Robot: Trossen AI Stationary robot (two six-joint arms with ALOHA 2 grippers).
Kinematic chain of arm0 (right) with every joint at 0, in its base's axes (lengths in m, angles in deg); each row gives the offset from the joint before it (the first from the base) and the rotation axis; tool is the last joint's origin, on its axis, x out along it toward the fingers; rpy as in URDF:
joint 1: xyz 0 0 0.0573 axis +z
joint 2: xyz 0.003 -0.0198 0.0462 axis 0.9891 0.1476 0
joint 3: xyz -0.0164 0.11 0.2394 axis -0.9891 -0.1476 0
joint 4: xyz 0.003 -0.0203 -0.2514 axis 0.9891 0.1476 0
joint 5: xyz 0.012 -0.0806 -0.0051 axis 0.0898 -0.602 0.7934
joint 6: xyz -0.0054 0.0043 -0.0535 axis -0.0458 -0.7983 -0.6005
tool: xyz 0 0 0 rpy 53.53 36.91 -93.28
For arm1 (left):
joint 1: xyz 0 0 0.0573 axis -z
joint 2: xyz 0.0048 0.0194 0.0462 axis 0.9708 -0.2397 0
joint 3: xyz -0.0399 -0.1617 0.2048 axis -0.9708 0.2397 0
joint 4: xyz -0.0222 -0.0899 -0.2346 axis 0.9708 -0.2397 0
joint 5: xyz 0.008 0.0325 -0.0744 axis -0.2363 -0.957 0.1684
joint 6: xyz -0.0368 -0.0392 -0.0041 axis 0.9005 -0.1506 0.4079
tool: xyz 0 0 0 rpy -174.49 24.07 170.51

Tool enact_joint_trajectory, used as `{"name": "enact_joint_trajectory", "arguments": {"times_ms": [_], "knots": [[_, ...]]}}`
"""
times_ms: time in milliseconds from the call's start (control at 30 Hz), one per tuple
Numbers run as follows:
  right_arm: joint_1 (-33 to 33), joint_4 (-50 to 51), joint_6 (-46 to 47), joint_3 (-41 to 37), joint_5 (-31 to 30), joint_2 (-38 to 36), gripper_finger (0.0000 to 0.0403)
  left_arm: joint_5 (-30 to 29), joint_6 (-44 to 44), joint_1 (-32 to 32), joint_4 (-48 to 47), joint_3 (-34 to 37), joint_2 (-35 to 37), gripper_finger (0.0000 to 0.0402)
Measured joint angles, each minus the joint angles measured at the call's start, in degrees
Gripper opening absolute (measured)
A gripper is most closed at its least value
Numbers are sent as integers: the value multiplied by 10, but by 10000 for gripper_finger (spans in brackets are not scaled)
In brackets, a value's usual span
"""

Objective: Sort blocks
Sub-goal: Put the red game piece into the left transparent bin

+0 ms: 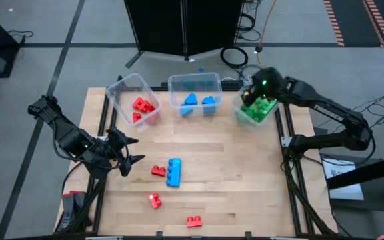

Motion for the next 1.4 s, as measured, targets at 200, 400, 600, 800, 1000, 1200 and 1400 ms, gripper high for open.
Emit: {"name": "enact_joint_trajectory", "arguments": {"times_ms": [200,400,600,800,1000,1200,1400], "knots": [[58,-164,15,83,296,2,292,0,0,0,0,0,0,336],[195,-312,33,91,291,43,287,0,0,0,0,0,0,336],[315,-380,12,91,221,168,286,-1,-1,0,-1,0,0,336],[379,-407,-23,174,177,327,286,-1,-1,0,-1,0,0,336],[409,-375,-54,322,176,485,286,4,-1,0,-1,0,0,336],[422,-303,-65,458,119,615,286,21,-1,0,-3,0,0,336],[431,-276,-73,535,91,708,286,29,-1,0,-5,0,0,336]]}}
